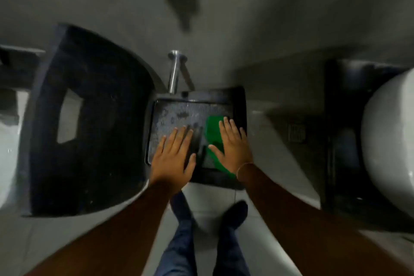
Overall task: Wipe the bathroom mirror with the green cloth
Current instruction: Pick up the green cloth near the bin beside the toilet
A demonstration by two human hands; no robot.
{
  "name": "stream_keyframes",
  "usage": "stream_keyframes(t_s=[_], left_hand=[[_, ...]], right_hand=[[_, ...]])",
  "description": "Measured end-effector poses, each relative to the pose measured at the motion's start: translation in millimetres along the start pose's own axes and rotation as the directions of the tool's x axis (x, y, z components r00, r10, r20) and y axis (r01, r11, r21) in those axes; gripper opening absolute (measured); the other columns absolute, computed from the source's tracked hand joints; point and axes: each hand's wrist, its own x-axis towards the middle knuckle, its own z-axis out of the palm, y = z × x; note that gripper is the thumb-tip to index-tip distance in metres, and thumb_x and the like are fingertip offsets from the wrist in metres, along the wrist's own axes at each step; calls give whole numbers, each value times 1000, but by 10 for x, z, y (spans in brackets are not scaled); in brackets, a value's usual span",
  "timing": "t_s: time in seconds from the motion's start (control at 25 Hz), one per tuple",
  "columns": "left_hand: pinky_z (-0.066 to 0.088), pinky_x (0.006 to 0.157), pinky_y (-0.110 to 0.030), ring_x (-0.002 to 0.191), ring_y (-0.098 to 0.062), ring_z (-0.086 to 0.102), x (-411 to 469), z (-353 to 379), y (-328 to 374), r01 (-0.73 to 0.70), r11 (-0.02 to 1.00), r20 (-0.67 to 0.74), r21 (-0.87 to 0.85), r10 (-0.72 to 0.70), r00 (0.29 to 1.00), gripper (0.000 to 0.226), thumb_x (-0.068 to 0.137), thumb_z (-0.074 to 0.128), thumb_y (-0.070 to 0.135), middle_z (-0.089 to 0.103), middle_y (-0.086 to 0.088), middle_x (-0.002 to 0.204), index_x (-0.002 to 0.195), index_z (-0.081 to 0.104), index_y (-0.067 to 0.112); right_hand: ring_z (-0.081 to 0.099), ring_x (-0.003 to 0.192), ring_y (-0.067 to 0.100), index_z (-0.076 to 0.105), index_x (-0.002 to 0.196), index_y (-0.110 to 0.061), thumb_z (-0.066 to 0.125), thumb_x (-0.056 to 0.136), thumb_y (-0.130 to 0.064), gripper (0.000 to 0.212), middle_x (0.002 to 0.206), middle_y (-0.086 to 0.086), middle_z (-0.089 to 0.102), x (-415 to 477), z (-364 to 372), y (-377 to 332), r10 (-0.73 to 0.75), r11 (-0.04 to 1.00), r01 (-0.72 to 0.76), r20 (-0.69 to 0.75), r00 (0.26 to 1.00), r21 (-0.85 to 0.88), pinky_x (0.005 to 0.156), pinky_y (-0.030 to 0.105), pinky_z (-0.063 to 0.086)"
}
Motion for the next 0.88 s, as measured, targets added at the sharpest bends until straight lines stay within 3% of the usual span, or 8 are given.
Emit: stream_keyframes(t_s=[0.12,0.2,0.36,0.44,0.56,0.68,0.8,0.88], left_hand=[[22,139,-56,171,-33,30,-25,568,-239,71,997,78,25,-72,994,75,109,44,43,31,-12,184,176,35,13],[26,138,-58,170,-34,33,-76,884,-334,88,995,83,40,-91,992,74,108,48,41,36,-13,183,175,37,13],[28,136,-58,168,-33,35,-81,1109,-380,55,998,68,17,-56,996,73,107,47,42,39,-12,181,174,39,14],[26,138,-56,170,-32,33,-15,1024,-337,74,996,61,41,-76,995,73,108,44,43,37,-11,183,175,37,15],[11,141,-51,175,-29,17,91,691,-232,78,993,66,87,-84,994,77,110,32,49,19,-8,188,179,24,17],[-5,140,-46,176,-23,-6,248,111,-51,69,986,105,151,-85,991,81,110,22,53,-8,-3,189,182,2,19],[0,143,-46,176,-21,-6,392,-811,320,50,988,21,144,-54,998,81,112,32,51,-9,-1,189,181,2,20],[4,143,-46,176,-22,-1,514,-1559,619,2,991,-102,132,11,995,81,111,36,47,-3,-1,190,181,9,18]], right_hand=[[3,167,24,3,170,-14,41,100,-73,99,180,6,1,217,627,71,28,999,-27,81,996,-19,135,50,13],[6,166,27,6,170,-13,46,101,-68,97,179,9,3,305,958,92,36,999,-36,51,998,7,134,48,12],[9,166,28,17,169,-12,46,111,-29,66,179,10,9,362,1196,59,58,995,-56,-27,998,84,136,49,16],[11,166,27,23,167,-10,48,108,-6,64,178,10,14,368,1106,30,83,973,-70,-52,995,218,136,46,16],[16,165,26,29,165,-5,46,109,-3,58,176,11,23,251,753,-80,130,922,-80,-107,986,380,135,42,21],[16,165,28,25,166,-6,42,112,-10,56,176,12,21,150,148,-258,193,918,-113,-181,964,380,136,41,18],[19,164,30,25,166,-6,44,111,-10,58,175,13,22,6,-809,-473,266,875,-102,-294,918,473,136,42,18],[27,161,34,33,162,0,43,110,-7,53,171,17,31,-59,-1582,-634,292,853,-2,-475,830,522,133,47,25]])
